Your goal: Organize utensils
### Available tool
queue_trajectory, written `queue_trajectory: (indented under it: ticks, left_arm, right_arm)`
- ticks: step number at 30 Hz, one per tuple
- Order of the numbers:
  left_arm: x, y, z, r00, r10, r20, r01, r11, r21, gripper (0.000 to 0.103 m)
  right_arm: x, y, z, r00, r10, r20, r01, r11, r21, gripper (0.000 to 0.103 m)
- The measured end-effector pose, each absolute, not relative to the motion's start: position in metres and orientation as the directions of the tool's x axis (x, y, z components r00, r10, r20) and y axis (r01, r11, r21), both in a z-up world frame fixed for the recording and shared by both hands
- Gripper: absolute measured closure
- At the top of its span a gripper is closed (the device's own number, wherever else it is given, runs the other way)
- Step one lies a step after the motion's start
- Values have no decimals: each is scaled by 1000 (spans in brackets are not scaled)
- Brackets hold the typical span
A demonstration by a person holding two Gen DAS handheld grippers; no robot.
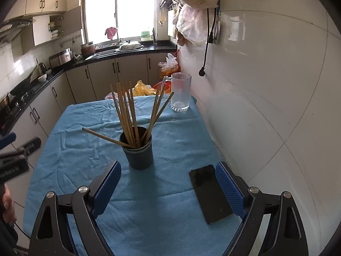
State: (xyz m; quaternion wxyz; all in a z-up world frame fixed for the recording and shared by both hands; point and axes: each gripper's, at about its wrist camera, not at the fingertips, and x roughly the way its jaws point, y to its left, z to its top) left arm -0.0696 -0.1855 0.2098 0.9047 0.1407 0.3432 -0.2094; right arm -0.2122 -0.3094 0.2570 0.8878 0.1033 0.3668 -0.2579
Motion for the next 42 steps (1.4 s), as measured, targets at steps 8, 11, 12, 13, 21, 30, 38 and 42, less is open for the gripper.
queue_trajectory:
  ticks: [8,11,12,13,21,30,38,42]
  left_arm:
    - [-87,-196,217,689,-237,-684,493,846,203,0]
    - [-90,-197,220,720,-202,-664,461,854,240,0]
    - [-90,-196,220,716,-206,-667,464,854,234,0]
    - [-89,-196,220,711,-210,-671,466,855,226,0]
    - [-92,-197,220,714,-204,-669,459,859,228,0]
    - [-92,-200,216,702,-197,-684,460,859,224,0]
    - [-92,-206,213,701,-187,-688,458,858,233,0]
    - [-92,-206,213,701,-185,-689,457,858,234,0]
  right_arm:
    - [-218,-305,260,600,-382,-703,537,843,0,10]
    - [-217,-303,261,601,-382,-702,532,846,-5,10]
    - [-217,-303,260,602,-382,-701,530,848,-6,10]
    - [-217,-303,260,602,-380,-702,528,849,-7,10]
    - [-215,-303,258,596,-370,-712,518,855,-11,10]
    - [-213,-307,253,585,-359,-727,512,859,-13,10]
    - [-212,-309,248,578,-353,-736,508,861,-14,10]
    - [-211,-309,247,575,-350,-739,502,864,-19,10]
